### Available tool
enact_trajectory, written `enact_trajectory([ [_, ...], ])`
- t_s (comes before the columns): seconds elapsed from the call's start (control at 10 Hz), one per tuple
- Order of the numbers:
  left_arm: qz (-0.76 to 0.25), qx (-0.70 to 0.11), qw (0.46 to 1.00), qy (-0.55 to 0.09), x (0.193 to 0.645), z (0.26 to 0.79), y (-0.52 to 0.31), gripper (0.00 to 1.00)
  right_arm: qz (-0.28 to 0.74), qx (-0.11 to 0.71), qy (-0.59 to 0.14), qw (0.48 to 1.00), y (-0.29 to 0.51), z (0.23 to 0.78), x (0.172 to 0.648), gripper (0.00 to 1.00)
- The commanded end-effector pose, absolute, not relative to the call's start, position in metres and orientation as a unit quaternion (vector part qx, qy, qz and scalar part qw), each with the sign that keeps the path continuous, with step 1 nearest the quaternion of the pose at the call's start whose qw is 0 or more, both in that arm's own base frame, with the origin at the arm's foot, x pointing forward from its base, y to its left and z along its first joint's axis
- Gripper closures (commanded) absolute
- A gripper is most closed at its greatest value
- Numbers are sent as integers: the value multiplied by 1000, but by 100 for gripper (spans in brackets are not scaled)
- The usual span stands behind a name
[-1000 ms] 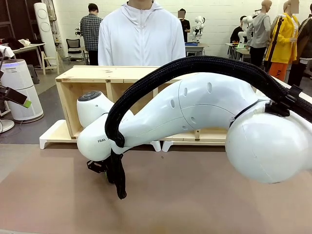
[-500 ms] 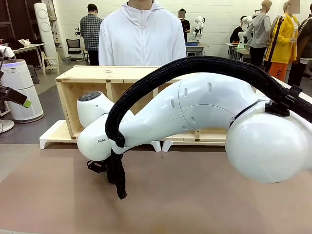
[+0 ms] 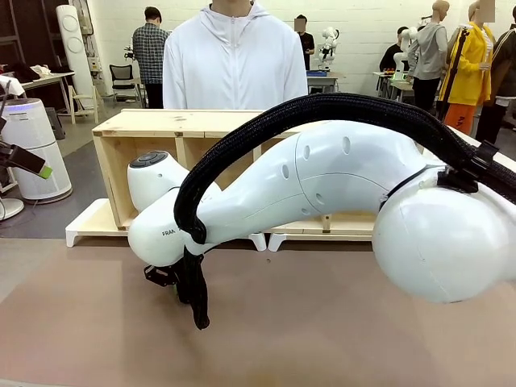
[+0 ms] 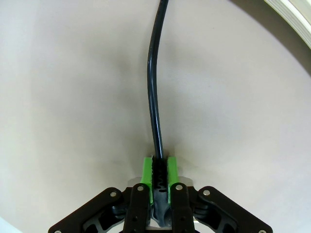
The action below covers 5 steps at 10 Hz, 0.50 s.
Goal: Perform cable management.
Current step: Pull the grasped Power Cable to the location of the Power Strip.
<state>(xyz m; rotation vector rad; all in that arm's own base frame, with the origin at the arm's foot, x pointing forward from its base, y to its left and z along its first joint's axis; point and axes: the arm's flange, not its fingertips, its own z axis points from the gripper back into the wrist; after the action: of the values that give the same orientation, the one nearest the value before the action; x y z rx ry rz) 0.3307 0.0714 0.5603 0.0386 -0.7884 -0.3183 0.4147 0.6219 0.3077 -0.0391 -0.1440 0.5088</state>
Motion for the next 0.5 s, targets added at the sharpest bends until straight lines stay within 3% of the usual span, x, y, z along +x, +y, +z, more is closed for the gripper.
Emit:
enact_trajectory([
  [0.0,-152,17,912,-380,330,560,73,0,252,-20,-72,965,622,308,414,100],
  [0.1,-152,17,912,-380,330,560,73,0,251,-19,-71,965,622,308,415,85],
  [0.4,-152,17,912,-380,330,560,73,0,270,-4,-16,963,594,314,383,85],
])
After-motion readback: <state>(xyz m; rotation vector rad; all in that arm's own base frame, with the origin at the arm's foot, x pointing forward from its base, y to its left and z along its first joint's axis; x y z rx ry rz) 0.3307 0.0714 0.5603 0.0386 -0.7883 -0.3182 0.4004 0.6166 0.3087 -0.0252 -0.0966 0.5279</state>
